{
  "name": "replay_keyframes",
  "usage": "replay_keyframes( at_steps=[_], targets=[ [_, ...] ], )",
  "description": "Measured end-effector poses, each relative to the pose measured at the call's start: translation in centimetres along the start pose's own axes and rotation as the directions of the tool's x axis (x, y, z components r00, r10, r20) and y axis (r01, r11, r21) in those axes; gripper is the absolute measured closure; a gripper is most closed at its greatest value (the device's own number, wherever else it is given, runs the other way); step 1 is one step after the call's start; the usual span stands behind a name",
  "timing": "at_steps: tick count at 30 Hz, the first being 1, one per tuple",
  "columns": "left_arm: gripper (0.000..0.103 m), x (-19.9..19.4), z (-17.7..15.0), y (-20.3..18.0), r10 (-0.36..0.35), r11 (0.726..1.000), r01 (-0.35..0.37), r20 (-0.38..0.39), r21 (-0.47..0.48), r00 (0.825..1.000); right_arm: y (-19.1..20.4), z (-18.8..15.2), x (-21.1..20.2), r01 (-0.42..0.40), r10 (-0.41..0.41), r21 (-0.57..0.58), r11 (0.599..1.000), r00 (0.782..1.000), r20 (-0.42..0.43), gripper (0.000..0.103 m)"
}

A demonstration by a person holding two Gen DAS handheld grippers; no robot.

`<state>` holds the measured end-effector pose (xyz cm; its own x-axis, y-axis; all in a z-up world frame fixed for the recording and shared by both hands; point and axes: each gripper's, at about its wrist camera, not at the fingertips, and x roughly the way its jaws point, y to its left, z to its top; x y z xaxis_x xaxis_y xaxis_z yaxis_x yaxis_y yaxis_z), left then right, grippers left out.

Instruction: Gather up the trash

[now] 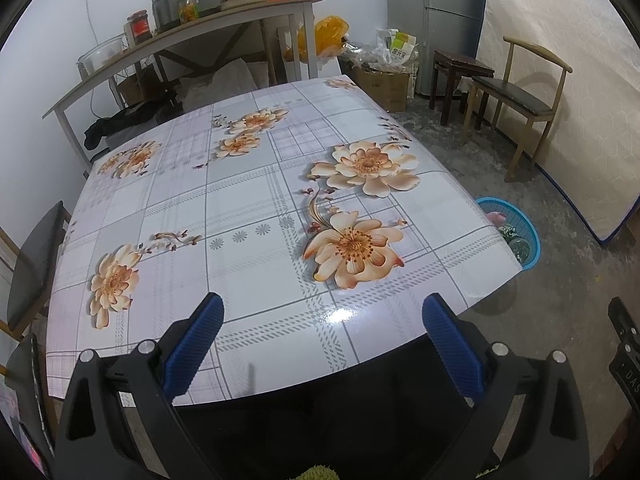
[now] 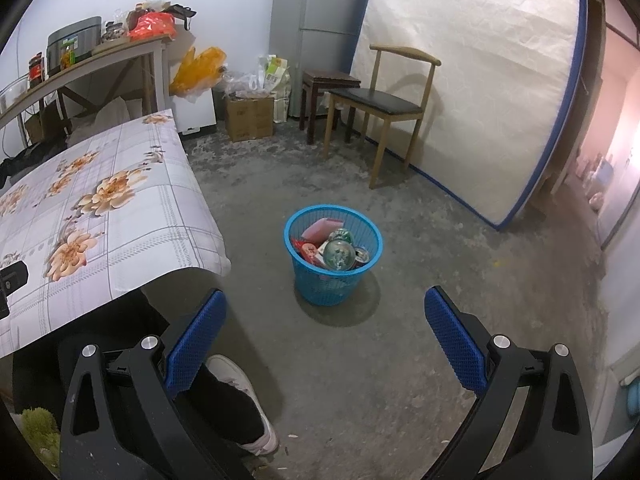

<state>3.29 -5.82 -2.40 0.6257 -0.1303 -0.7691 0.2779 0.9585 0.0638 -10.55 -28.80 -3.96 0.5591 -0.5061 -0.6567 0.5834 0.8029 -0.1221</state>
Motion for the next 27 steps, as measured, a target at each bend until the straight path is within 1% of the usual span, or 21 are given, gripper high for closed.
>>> replay_keyframes(
  at_steps=[27],
  targets=[
    [0.006, -0.02, -0.04, 0.01, -0.002, 1.0, 0.002, -0.001, -0.002, 1.0, -0.48, 0.3, 0.03, 0.003, -0.003, -0.004, 1.0, 1.0, 0.0, 0.008]
  ],
)
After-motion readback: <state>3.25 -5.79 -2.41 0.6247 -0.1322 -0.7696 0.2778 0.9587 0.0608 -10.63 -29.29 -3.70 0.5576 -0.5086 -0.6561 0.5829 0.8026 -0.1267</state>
